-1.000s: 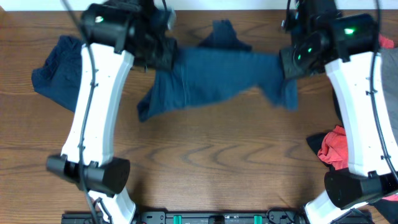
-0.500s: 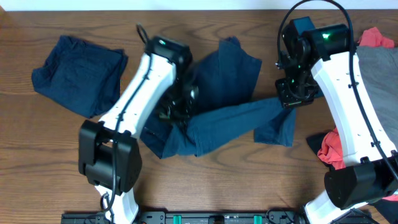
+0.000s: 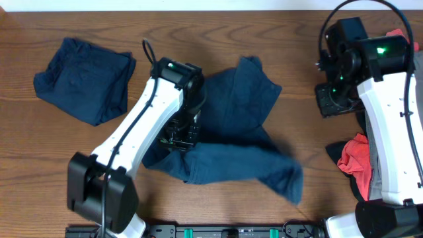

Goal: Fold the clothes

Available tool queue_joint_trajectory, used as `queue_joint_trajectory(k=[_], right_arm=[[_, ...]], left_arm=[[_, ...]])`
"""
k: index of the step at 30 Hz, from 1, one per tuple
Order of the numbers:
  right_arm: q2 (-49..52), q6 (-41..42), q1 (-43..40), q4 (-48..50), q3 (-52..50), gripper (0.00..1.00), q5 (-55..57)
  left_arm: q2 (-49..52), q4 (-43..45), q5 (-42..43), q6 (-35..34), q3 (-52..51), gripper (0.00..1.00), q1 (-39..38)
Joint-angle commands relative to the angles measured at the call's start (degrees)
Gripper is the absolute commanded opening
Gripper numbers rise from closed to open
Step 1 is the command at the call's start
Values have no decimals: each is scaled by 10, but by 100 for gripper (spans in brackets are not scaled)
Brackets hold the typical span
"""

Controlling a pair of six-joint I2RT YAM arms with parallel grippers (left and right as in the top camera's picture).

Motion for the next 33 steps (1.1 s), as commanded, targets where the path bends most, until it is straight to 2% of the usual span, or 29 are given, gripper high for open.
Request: queue_joint_trajectory(k=[1,2,4,9,19,29,33], right_arm=[[1,23,-10,12,3,51,30],[1,7,-10,18,3,56,8],[2,-22,-10,30,3,63,-38],[23,-30,-10,70,3,65,-129],[155,-30,-10,162,3,69,-251],[294,-28,-8,296,3,72,-274],[325,-10,-14,320,3,71,-274]], left_arm=[[-29,-45,-18,-9,-1,36,2],[-37,-45,-18,-9,-1,44,2],[-52,-45,-34,-15,0,44,3],[-90,-27,-149,-83,0,45,9],[-95,189,-150,-108,-10,45,58],[-1,257,-145,-117,-22,45,115],[29,288,-114,-112,-22,45,122]])
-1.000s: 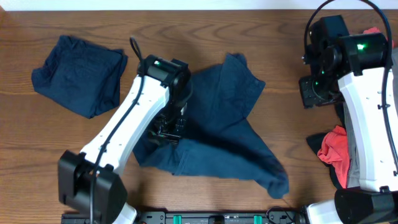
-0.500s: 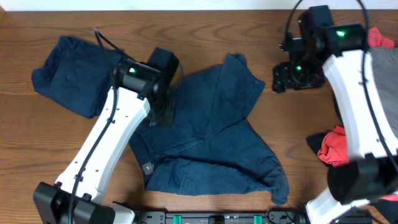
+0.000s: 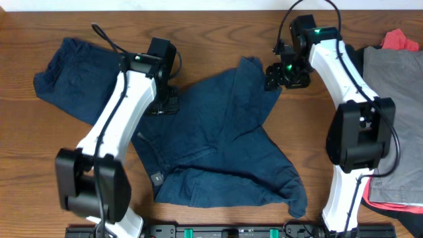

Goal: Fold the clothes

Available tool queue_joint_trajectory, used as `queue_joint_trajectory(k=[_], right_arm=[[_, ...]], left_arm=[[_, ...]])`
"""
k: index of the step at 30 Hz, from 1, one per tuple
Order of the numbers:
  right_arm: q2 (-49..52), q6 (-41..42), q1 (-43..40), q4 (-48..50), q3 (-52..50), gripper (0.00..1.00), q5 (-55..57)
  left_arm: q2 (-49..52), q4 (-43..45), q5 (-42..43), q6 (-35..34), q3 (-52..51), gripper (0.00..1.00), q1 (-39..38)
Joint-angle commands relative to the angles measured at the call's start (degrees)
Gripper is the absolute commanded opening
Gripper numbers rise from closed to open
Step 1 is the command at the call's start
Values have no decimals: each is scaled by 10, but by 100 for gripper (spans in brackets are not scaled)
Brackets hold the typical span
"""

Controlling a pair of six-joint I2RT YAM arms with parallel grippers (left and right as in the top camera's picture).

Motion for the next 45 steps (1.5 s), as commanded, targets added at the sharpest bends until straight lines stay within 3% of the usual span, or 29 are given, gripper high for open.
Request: queue_joint_trajectory(k=[1,7,10,11,14,15,19,24,28,30,33,37,45], right_arm=[[23,13,-7,12,3,71,-11],[59,12,-4,31,3,70,-11],[83,19,-2,36,3,64,-11],[88,19,-1,37,3,58,-11],[100,23,-1,40,3,10,-16],[100,23,-1,43,3,1,-18],[85,32,-6,66,5,1,-21],[42,103,-38,88,12,1,-2],[6,90,-63,61,12,2,-5],[0,61,-69,26,12,32,-4],[4,44,-69,-2,8,46,-4],[13,42,-61,-1,-10,49,-11],[15,43,-36,106,-102,47,-11]], left_arm=[[16,15,25,0,-3,45,5],[50,34,48,2,-3,47,6],[72,34,50,2,-3,47,6],[78,35,50,2,-3,47,6],[97,40,50,2,-3,47,6],[102,45,50,2,-3,47,6],[120,83,49,2,-3,47,6],[146,159,50,3,-3,47,6],[154,150,66,3,-3,46,6],[153,138,67,3,-3,46,6],[153,128,67,3,-3,46,6],[153,128,67,3,-3,47,6],[153,127,67,3,-3,47,6]])
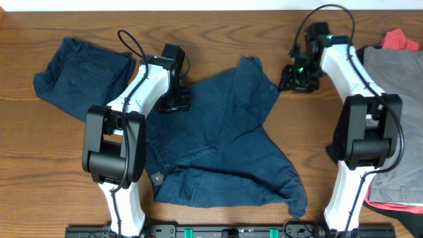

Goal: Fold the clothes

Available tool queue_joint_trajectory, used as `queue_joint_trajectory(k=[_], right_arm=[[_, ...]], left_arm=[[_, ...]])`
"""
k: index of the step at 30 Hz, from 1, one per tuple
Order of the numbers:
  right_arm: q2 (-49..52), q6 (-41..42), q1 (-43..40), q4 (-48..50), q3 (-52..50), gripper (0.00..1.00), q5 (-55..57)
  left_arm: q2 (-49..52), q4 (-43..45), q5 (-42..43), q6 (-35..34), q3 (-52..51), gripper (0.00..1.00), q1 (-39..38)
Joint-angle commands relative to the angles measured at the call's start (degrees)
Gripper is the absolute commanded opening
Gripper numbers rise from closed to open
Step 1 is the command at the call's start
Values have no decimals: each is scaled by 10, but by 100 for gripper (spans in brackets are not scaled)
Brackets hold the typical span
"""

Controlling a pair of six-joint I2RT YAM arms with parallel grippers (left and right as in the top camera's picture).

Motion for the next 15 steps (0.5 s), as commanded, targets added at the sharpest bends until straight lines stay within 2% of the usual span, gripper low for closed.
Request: queue_joint_trajectory(k=[1,6,8,9,12,13,15], right_arm=[[9,0,10,41,-40,47,-4],[9,14,11,127,-102,47,-54],[9,15,11,149,-116,43,-69],[9,19,12,157,-121,40,-69],[9,23,13,163,-124,9,-69],[9,23,13,163,-124,1,-69],[9,23,13,169,-123,1,-68]], left_arm=[[1,-4,2,3,-3,47,3],[1,-4,2,3,-3,48,3],[1,-3,2,3,-3,48,3],[1,-3,2,3,-3,48,3],[1,-1,2,3,-3,48,3],[1,1,2,3,-3,48,3],[1,12,2,3,-3,48,3]])
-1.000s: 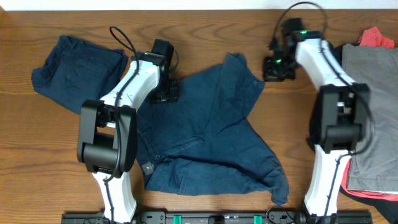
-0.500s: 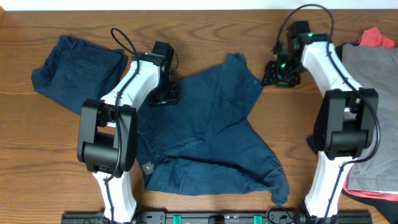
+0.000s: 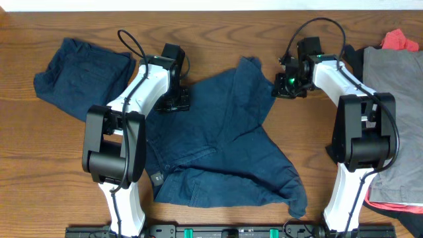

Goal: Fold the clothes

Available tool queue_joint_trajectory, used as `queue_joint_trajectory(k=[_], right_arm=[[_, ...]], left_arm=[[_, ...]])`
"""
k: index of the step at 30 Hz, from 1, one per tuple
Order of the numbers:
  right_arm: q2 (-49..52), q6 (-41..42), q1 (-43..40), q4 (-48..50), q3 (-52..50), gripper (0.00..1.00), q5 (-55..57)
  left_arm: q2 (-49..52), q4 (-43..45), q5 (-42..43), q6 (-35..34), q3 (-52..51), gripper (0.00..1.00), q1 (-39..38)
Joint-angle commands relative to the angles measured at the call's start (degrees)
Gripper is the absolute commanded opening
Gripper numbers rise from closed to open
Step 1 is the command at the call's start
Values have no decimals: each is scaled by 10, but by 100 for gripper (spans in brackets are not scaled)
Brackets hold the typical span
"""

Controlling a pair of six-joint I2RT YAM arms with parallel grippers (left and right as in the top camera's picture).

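Note:
A pair of dark blue shorts (image 3: 225,139) lies spread and crumpled on the wooden table (image 3: 218,39). A folded dark blue garment (image 3: 82,76) sits at the far left. My left gripper (image 3: 177,102) rests at the shorts' upper left edge; whether it grips cloth cannot be told from overhead. My right gripper (image 3: 285,86) sits at the shorts' upper right corner, its fingers hidden under the wrist.
A grey garment (image 3: 390,73) lies at the right edge with a red cloth (image 3: 396,39) behind it. More dark cloth lies under the right arm's base.
My right gripper has shifted slightly left and down, closer to the shorts' upper right corner. The left arm and the shorts look unchanged.
At first my left gripper was low over the bunched shorts and the right arm stood back by the pile at the right. Then the shorts lay spread wider, both grippers up at their top edge. Now both grippers sit at the upper corners.

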Motion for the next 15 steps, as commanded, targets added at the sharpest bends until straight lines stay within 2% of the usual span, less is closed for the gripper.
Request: queue_joint_trajectory(k=[1,3,4,8,15], right_arm=[[19,4,1,8,-10,1,3],[19,21,-8,10,5,1,7],[19,38,-15,8,20,1,7],[3,97,-56,-18,99,1,3],[-43,96,-123,-74,209,1,41]], left_arm=[[1,16,3,3,-3,48,3],[1,37,15,11,-3,36,3],[1,53,21,19,-3,33,3],[1,120,20,27,10,33,9],[1,155,21,27,81,33,24]])
